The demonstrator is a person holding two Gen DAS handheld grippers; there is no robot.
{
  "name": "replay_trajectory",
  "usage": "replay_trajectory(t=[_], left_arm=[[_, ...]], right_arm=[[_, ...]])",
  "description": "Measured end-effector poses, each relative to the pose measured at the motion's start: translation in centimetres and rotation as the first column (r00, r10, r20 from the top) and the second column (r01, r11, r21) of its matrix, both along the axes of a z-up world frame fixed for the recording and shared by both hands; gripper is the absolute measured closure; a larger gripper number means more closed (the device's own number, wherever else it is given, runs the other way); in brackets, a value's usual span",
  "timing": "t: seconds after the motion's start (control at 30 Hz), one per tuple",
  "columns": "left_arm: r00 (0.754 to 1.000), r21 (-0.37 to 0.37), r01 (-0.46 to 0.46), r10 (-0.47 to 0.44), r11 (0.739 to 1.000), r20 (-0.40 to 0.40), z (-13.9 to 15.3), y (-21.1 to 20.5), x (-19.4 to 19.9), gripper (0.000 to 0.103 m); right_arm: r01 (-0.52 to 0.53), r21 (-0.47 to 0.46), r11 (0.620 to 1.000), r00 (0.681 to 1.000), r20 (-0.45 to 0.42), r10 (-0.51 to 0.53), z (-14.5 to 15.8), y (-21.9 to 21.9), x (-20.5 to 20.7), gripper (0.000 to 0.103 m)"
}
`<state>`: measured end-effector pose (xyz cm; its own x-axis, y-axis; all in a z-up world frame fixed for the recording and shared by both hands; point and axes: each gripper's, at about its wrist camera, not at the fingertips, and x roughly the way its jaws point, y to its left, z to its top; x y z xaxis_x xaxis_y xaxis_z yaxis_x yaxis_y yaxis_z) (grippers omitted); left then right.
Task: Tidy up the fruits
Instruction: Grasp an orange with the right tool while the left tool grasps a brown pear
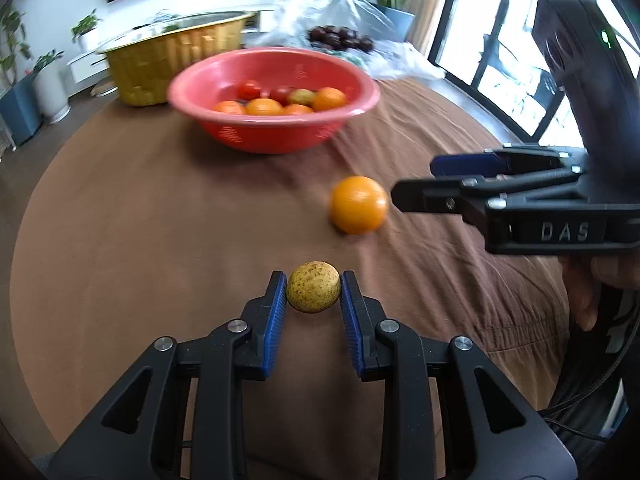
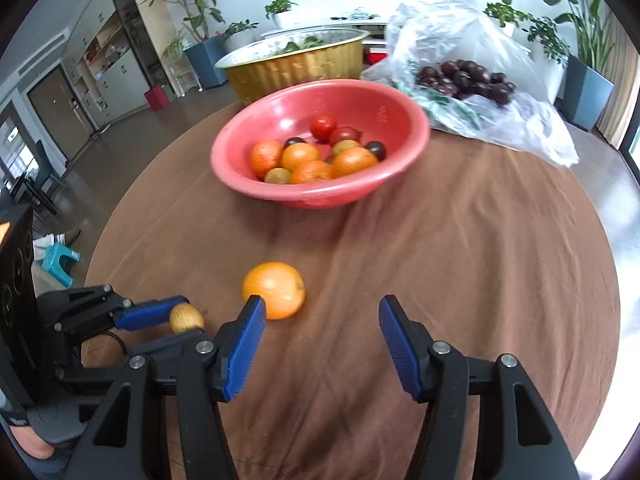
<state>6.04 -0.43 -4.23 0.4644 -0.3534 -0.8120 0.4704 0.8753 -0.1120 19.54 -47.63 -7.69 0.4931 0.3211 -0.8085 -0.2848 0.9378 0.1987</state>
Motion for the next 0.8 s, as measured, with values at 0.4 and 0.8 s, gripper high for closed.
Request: replay_trajectory(t=[0.4, 0.8], left_arm=[[0.999, -0.024, -0.053, 0.053, 0.998, -0.011, -0.3, 2.6, 0.6, 0.078], [0.998, -0.026, -0.055, 0.054, 0.998, -0.013, -0.6, 2.5, 0.7, 0.078]], right_arm=[[-0.067, -0.054, 0.996, 0.996, -0.064, 0.064, -1.9, 3.7, 1.9, 0.049], [-0.090, -0.045, 0.995, 0.994, -0.067, 0.087, -2.5, 4.3, 1.9, 0.061]])
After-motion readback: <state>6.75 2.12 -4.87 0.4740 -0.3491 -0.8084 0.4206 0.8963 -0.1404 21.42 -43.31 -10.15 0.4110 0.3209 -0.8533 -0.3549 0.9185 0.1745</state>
